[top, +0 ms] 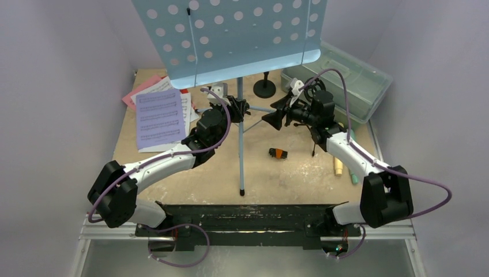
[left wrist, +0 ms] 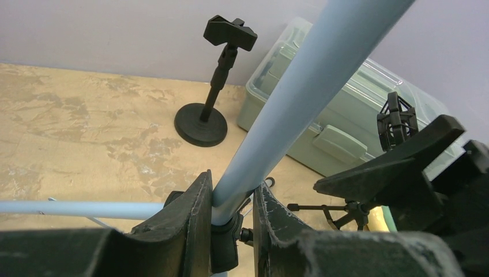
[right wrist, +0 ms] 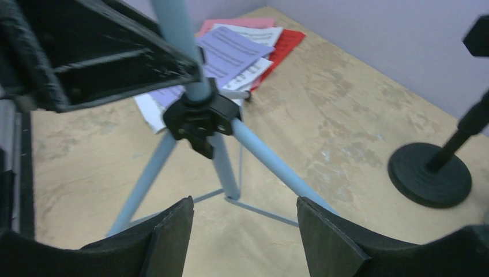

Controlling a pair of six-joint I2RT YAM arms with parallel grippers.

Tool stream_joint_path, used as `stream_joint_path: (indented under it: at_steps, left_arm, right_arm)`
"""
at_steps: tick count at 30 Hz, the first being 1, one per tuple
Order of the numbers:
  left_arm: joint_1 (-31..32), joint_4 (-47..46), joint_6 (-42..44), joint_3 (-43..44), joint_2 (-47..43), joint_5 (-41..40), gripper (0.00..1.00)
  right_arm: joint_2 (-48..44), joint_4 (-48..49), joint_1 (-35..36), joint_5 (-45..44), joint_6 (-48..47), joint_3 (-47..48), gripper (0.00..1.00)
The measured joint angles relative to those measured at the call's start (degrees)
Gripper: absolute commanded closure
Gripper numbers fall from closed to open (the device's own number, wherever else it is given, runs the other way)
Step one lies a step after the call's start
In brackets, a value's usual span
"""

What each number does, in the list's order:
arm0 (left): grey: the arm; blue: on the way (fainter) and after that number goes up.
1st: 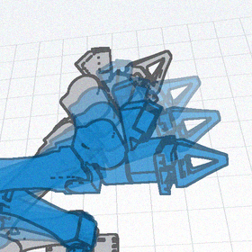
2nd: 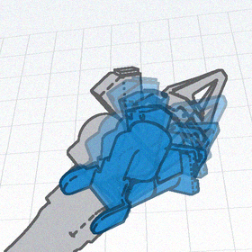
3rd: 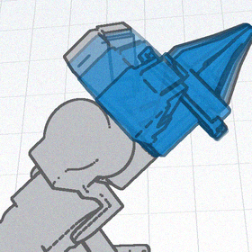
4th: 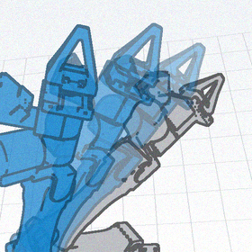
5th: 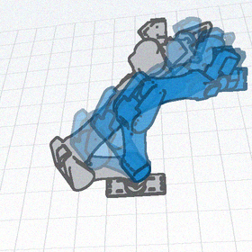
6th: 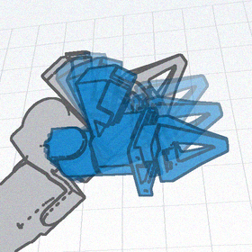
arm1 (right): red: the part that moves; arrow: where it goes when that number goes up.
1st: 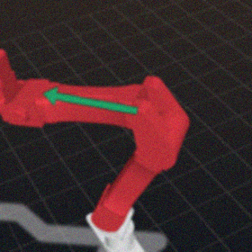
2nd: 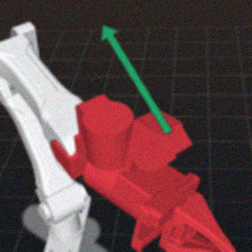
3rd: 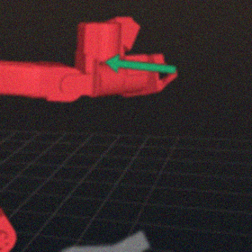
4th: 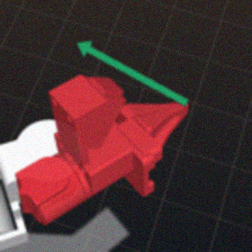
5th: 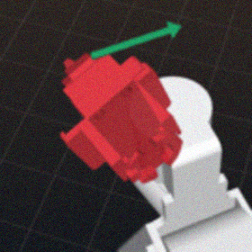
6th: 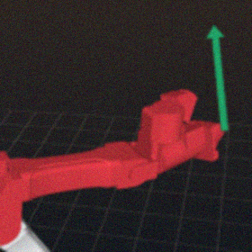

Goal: Pack up the instrument practice props
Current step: Unscrew the knob on the music stand.

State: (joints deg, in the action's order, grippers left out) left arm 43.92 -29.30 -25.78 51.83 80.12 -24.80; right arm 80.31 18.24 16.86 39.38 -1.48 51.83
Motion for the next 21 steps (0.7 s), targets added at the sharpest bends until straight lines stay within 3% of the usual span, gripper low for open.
stream_joint_path:
  at_steps: [4,11,16,21]
  left_arm:
    - [0.0,0.0,0.0,0.0,0.0,0.1,1.00]
    - [0.0,0.2,0.0,0.0,-0.1,0.3,1.00]
    - [0.0,0.3,0.0,0.0,-0.1,0.4,1.00]
    - [0.0,0.3,0.0,0.0,-0.1,0.5,1.00]
  right_arm:
    - [-2.1,1.2,0.5,4.0,3.2,0.0,0.24]
    - [0.7,9.5,0.4,6.2,20.7,-1.2,0.10]
    - [2.3,14.4,0.4,4.6,34.3,-2.5,0.10]
    - [5.3,16.7,1.2,2.1,41.0,-2.5,0.17]
